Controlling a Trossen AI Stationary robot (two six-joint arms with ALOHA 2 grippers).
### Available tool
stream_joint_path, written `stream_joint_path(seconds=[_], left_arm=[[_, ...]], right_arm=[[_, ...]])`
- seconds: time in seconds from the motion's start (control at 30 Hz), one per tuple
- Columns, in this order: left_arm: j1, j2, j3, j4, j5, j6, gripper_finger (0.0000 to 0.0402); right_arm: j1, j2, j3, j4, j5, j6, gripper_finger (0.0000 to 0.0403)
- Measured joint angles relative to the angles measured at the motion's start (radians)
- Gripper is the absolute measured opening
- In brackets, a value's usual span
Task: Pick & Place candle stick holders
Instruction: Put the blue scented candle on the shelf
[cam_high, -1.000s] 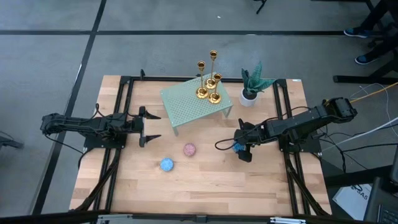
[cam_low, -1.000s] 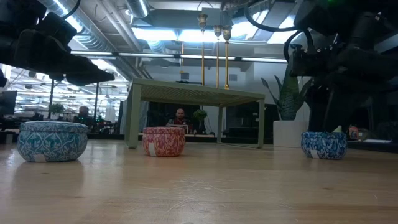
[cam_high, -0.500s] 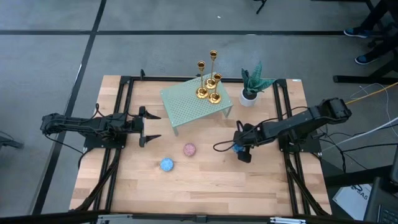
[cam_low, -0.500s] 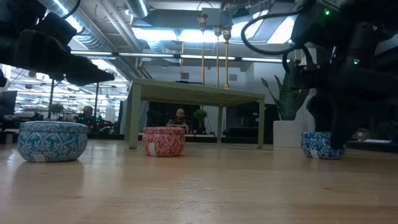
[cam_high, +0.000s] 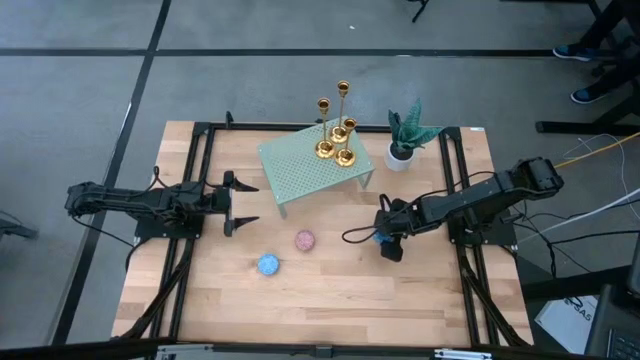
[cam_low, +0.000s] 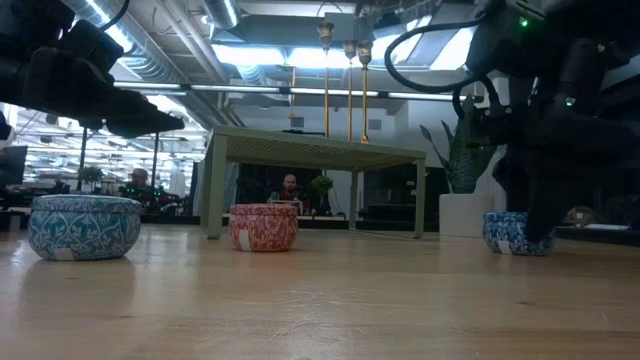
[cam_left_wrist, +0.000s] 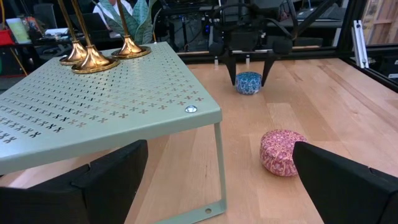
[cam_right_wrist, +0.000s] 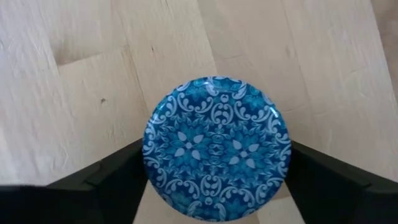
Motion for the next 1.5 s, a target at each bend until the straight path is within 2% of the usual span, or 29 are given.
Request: stream_joint_path(seconds=[0.17, 0.33, 0.5, 0.63, 0.77, 1.1, 1.5], left_arm=[[0.000, 0.000, 0.000, 0.000, 0.000, 0.000, 0.0400], [0.000, 0.000, 0.000, 0.000, 0.000, 0.000, 0.0400], [0.000, 0.000, 0.000, 0.000, 0.000, 0.000, 0.0400], [0.000, 0.000, 0.000, 0.000, 0.000, 0.000, 0.0400], [0.000, 0.000, 0.000, 0.000, 0.000, 0.000, 0.0400], [0.000, 0.000, 0.000, 0.001, 0.000, 0.000, 0.0400], [0.000, 0.000, 0.000, 0.001, 0.000, 0.000, 0.0400]], right_arm=[[0.000, 0.000, 0.001, 0.001, 0.000, 0.001, 0.0289], [0.000, 0.000, 0.001, 0.001, -0.011, 0.002, 0.0289], [0.000, 0.000, 0.004, -0.002, -0.037, 0.003, 0.0309], [0.000, 0.002, 0.034, -0.017, -0.068, 0.006, 0.0302], [0.000, 0.002, 0.087, -0.039, -0.068, 0.002, 0.0291], [0.000, 0.002, 0.277, -0.106, -0.064, -0.018, 0.0295], [0.000, 0.001, 0.506, -0.107, -0.028, -0.058, 0.0295]])
